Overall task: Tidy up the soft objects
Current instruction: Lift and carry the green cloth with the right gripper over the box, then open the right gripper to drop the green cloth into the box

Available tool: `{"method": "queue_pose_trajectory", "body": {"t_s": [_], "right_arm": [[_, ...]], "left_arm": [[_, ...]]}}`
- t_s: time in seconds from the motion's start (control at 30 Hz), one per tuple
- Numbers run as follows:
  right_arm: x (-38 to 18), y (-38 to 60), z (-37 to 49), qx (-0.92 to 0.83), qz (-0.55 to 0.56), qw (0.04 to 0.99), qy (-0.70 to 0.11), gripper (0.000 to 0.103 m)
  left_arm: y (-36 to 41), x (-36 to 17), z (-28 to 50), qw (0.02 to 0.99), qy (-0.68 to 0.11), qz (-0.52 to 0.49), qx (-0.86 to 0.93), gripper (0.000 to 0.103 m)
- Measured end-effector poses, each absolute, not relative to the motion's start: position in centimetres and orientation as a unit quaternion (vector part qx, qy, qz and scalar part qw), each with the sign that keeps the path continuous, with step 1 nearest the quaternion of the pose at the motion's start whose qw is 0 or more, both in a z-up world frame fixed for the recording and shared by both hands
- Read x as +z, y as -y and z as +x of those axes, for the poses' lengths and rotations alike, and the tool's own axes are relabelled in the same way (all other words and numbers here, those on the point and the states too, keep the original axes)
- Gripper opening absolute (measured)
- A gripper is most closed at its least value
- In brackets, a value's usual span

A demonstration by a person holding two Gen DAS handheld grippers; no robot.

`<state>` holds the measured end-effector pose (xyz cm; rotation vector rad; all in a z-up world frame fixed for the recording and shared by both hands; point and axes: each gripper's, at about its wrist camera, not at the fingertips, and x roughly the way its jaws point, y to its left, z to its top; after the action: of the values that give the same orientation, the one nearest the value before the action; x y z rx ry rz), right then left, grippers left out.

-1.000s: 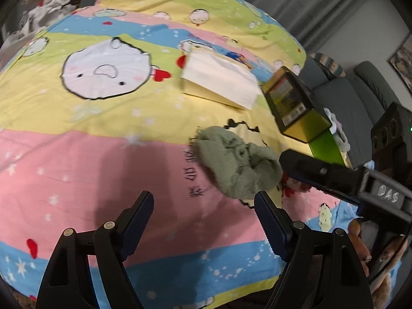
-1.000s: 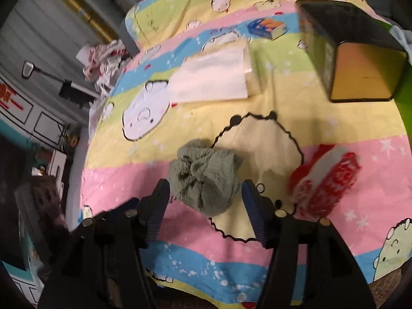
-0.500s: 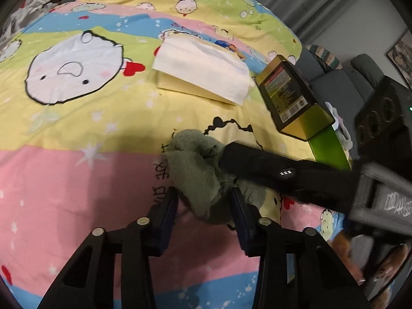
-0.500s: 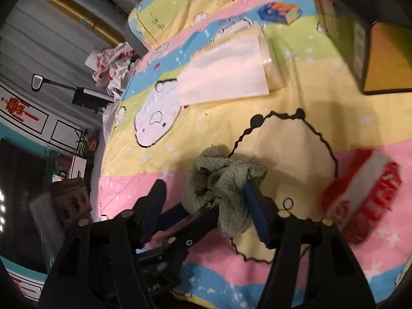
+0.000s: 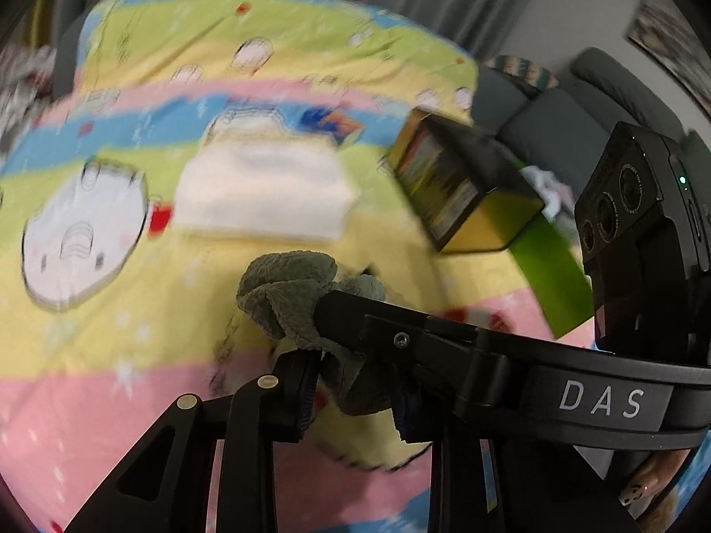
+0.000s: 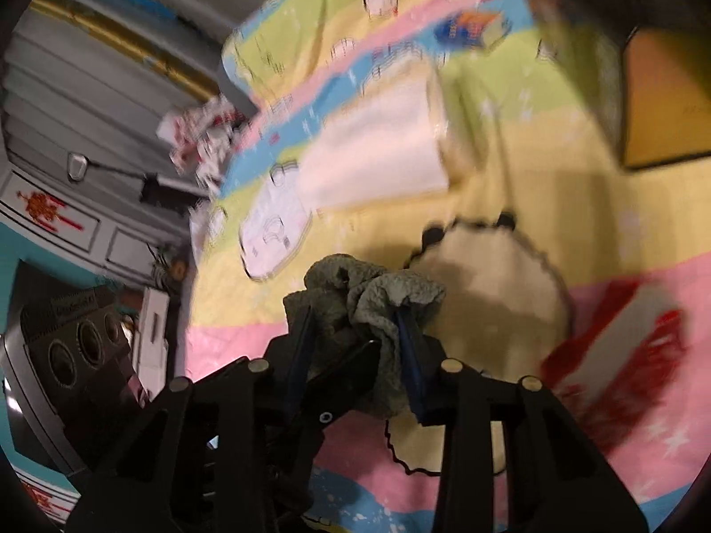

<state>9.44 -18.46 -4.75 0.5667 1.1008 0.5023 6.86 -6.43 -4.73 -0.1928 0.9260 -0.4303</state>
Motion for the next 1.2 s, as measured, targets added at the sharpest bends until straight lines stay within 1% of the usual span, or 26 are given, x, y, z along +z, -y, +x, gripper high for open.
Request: {"method": "queue_pose_trajectory", "body": {"t_s": [0.13,0.37,0.57,0.67,0.73,0.9,1.03,1.2], "right_arm": [[-1.2,22.4,9.1,0.212,0.285,0.815,-0.457,0.036],[3.1,29.7,8.7,0.155,0.319,0.853,-0.384,0.037],[6.0,35.9,8.3,0.086,0.325,0.883,-0.328,0.038],[6.0,39.3,7.6,0.04,0.336,0.89,-0.306,0.038],[5.6,41.3,7.1,0.01,0.346,0.891,-0.295,0.038],[3.5,45.3,6.1,-0.034,0.373,0.883,-0.283,0.038],[1.7,47.2,5.8,-0.074,0.389,0.87,-0.294,0.038],[0.5,48.9,5.7,-0.094,0.404,0.856,-0.308,0.038]], "left_arm": [[10.0,-1.6,7.6,0.88,-0.406,-0.061,-0.241,0.028],[17.2,2.9,9.7,0.88,-0.357,-0.026,-0.313,0.028],[24.0,4.9,11.4,0.863,-0.326,-0.02,-0.386,0.028],[27.6,4.7,12.4,0.845,-0.331,-0.02,-0.42,0.028],[30.3,4.1,13.3,0.828,-0.347,-0.019,-0.441,0.028],[35.1,2.5,13.5,0.808,-0.359,0.013,-0.467,0.028],[37.4,0.5,13.9,0.786,-0.384,0.01,-0.485,0.028],[38.3,-1.0,14.4,0.77,-0.412,-0.011,-0.487,0.028]]}}
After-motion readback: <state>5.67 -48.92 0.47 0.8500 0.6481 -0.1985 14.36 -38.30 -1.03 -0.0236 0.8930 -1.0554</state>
